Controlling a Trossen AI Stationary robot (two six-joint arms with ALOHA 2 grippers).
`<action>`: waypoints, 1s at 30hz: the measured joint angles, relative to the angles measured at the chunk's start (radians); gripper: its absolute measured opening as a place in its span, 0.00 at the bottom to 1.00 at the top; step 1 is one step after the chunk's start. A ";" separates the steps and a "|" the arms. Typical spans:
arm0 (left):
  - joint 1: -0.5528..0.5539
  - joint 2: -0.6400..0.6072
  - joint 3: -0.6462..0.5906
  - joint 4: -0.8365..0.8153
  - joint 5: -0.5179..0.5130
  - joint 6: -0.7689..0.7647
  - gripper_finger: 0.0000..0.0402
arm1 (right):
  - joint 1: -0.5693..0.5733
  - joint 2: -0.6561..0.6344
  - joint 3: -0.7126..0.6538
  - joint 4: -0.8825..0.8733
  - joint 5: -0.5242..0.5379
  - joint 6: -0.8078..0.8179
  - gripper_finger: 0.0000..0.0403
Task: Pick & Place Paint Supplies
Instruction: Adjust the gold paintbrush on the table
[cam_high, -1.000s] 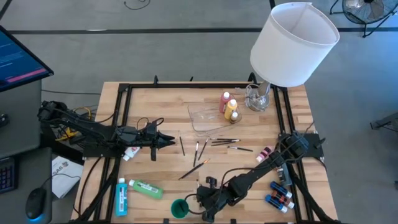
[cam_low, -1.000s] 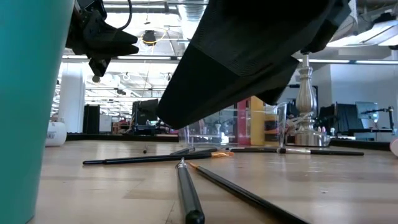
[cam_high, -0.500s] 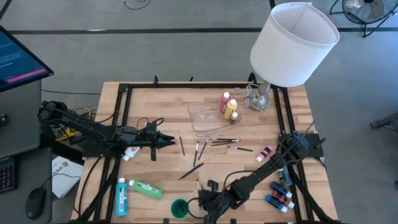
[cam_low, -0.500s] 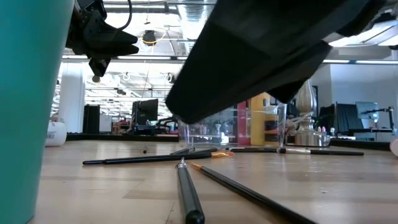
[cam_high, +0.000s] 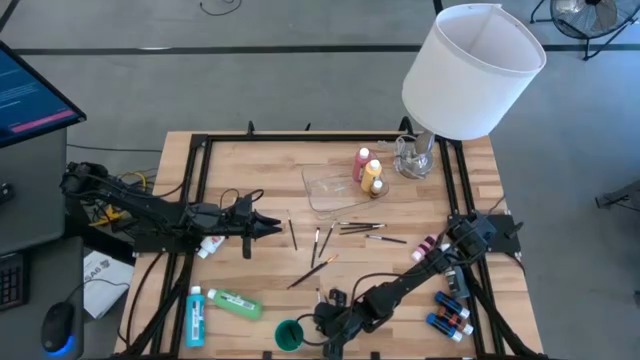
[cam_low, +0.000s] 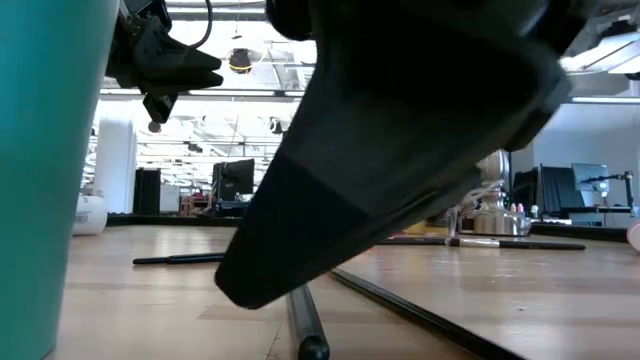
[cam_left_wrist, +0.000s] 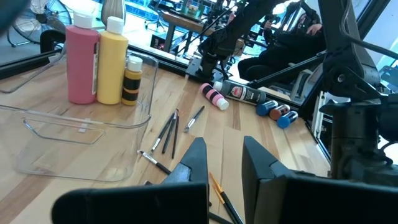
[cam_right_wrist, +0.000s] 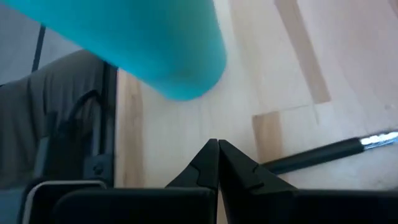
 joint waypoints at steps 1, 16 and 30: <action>0.000 0.000 0.000 0.000 0.000 0.000 0.00 | -0.001 0.000 0.000 -0.002 -0.006 0.004 0.00; 0.000 0.000 0.000 0.000 0.000 0.000 0.00 | -0.004 -0.004 0.004 -0.125 -0.020 0.066 0.00; 0.000 0.000 0.000 0.000 0.000 0.000 0.00 | -0.001 -0.015 0.005 -0.257 -0.018 0.162 0.00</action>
